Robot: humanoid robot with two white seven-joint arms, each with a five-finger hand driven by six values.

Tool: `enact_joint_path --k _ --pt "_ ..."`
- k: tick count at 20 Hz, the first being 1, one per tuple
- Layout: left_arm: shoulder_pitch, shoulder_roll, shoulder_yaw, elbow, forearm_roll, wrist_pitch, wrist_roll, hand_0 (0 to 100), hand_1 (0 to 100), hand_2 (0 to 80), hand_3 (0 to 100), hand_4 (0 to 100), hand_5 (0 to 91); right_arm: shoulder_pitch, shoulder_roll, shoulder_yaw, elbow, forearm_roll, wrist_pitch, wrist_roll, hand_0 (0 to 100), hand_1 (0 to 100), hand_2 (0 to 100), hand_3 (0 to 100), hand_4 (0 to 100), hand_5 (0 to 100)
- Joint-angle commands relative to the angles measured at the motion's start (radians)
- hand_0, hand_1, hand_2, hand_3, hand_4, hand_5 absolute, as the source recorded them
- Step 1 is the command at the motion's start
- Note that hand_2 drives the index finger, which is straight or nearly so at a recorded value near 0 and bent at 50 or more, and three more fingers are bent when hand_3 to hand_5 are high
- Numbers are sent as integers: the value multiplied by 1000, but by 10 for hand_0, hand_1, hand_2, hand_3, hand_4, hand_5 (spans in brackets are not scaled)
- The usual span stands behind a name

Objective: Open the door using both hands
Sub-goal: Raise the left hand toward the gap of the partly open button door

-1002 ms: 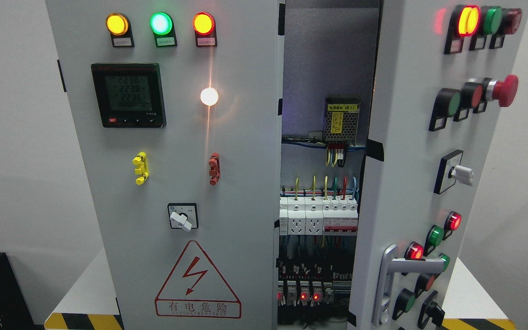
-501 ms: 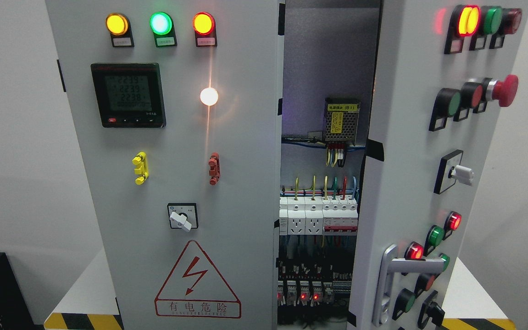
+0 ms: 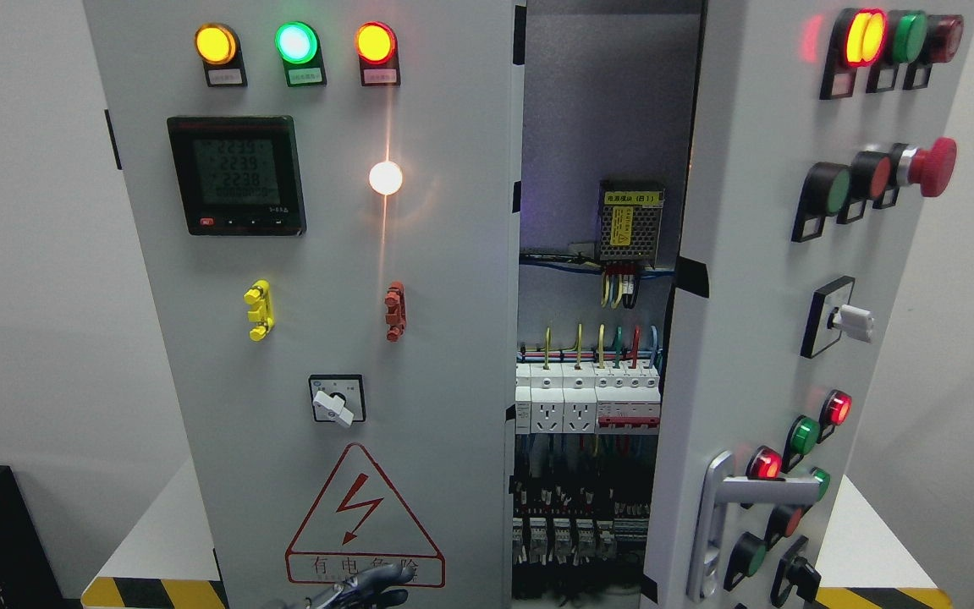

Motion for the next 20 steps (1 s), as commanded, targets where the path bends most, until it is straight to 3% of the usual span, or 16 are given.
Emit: enact_joint_path --k 1,4,8,12,20 --pt "-153 104 -53 -121 120 14 0 0 0 0 0 0 0 0 0 0 0 0 1 0 0 0 0 0 0 0" --pt "-245 99 -72 -121 183 56 0 0 0 0 0 0 0 0 0 0 0 0 1 0 0 0 0 0 0 0" --pt "-359 96 -128 -118 201 63 0 0 0 0 0 0 0 0 0 0 0 0 1 0 0 0 0 0 0 0" --pt "-480 79 -180 -108 298 83 1 0 0 0 0 0 0 0 0 0 0 0 1 0 0 0 0 0 0 0" --pt "-696 -75 -213 49 468 227 1 0 0 0 0 0 0 0 0 0 0 -1 1 0 0 0 0 0 0 0"
